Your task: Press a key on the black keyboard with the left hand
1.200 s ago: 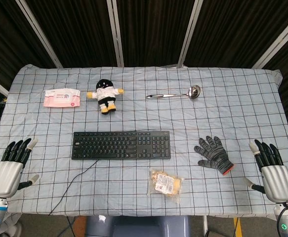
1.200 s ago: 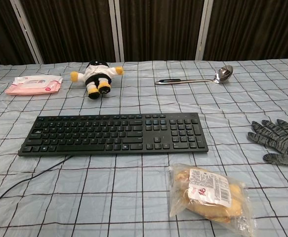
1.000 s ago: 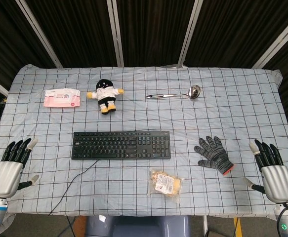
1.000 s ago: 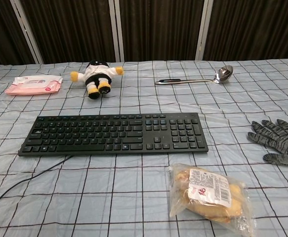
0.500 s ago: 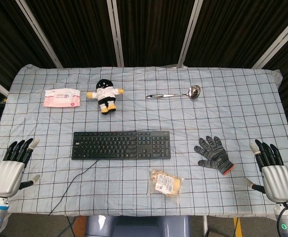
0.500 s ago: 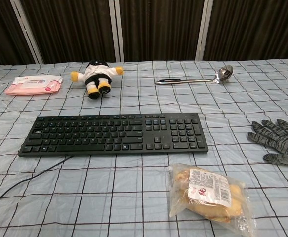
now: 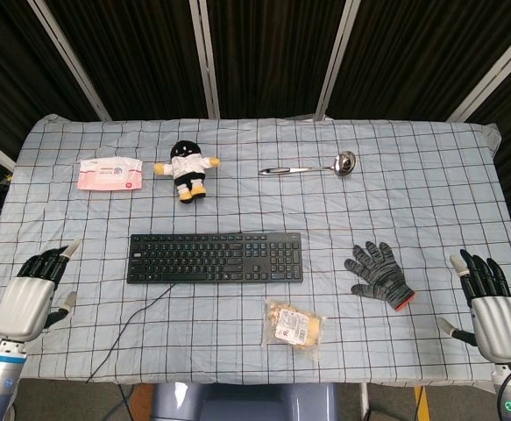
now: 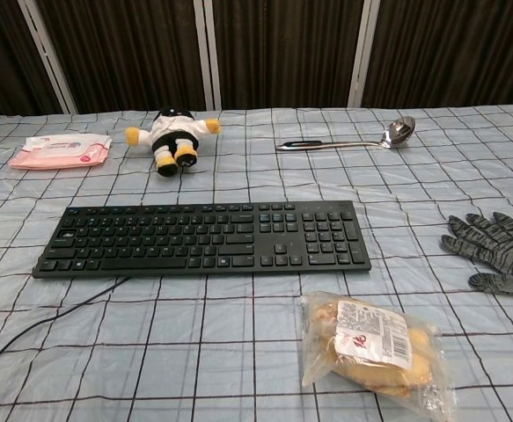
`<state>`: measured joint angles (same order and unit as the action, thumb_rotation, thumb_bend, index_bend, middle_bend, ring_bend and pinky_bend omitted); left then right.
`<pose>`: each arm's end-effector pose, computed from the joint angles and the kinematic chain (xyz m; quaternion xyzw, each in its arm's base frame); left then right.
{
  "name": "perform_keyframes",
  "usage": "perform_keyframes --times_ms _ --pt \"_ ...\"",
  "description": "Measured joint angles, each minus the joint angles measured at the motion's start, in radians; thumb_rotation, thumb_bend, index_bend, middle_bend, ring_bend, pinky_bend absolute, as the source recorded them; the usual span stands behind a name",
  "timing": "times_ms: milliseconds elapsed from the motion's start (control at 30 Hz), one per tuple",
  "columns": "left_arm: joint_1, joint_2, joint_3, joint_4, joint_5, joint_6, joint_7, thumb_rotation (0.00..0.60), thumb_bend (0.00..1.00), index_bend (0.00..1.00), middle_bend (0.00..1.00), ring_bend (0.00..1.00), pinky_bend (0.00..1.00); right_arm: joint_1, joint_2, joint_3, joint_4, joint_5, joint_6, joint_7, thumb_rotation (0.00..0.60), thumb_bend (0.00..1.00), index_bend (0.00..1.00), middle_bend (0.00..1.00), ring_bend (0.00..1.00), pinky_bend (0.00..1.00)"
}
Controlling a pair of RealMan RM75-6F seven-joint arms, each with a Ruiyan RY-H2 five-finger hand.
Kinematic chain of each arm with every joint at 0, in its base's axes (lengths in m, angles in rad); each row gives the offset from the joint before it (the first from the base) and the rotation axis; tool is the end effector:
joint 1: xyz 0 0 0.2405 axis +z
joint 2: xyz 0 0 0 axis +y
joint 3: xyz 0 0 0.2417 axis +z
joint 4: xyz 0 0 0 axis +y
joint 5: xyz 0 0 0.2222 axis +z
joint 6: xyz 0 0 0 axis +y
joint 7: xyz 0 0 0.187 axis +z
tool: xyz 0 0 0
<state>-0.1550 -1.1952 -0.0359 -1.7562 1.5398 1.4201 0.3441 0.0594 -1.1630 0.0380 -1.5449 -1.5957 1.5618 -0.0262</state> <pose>-0.2421 0.2337 0.0908 -0.6659 -0.3329 -0.3619 0.5611 -0.2967 -0.2133 0.1379 0.6126 -0.3414 0.4035 0.5876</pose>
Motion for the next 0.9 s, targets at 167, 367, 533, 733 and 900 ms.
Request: perform_keyframes --times_ms 167,367,533,733,900 --pt "-0.061 -0.003 -0.045 -0.097 -0.093 -0.097 0.068 0.600 0.96 0.00 0.76 0.68 0.51 0.001 -0.001 0.000 -0.001 -0.001 -0.001 -0.004 0.600 0.05 0.00 0.00 0.00 0.00" --pt "-0.163 -0.005 -0.104 -0.184 -0.236 -0.235 0.156 0.600 1.00 0.00 0.81 0.73 0.55 0.001 0.000 0.001 -0.001 -0.002 -0.002 0.003 0.600 0.05 0.00 0.00 0.00 0.00" --pt "-0.259 -0.003 -0.139 -0.235 -0.409 -0.332 0.292 0.600 1.00 0.00 0.82 0.73 0.55 0.002 0.002 0.000 -0.001 -0.005 -0.003 0.012 0.600 0.05 0.00 0.00 0.00 0.00" --pt "-0.390 -0.023 -0.162 -0.278 -0.642 -0.385 0.475 0.600 1.00 0.00 0.82 0.73 0.55 0.003 0.004 0.000 -0.001 -0.006 -0.005 0.019 0.600 0.05 0.00 0.00 0.00 0.00" --pt "-0.506 -0.065 -0.163 -0.282 -0.810 -0.403 0.602 0.600 1.00 0.00 0.82 0.73 0.55 0.004 0.005 0.001 -0.001 -0.004 -0.006 0.024 0.600 0.05 0.00 0.00 0.00 0.00"
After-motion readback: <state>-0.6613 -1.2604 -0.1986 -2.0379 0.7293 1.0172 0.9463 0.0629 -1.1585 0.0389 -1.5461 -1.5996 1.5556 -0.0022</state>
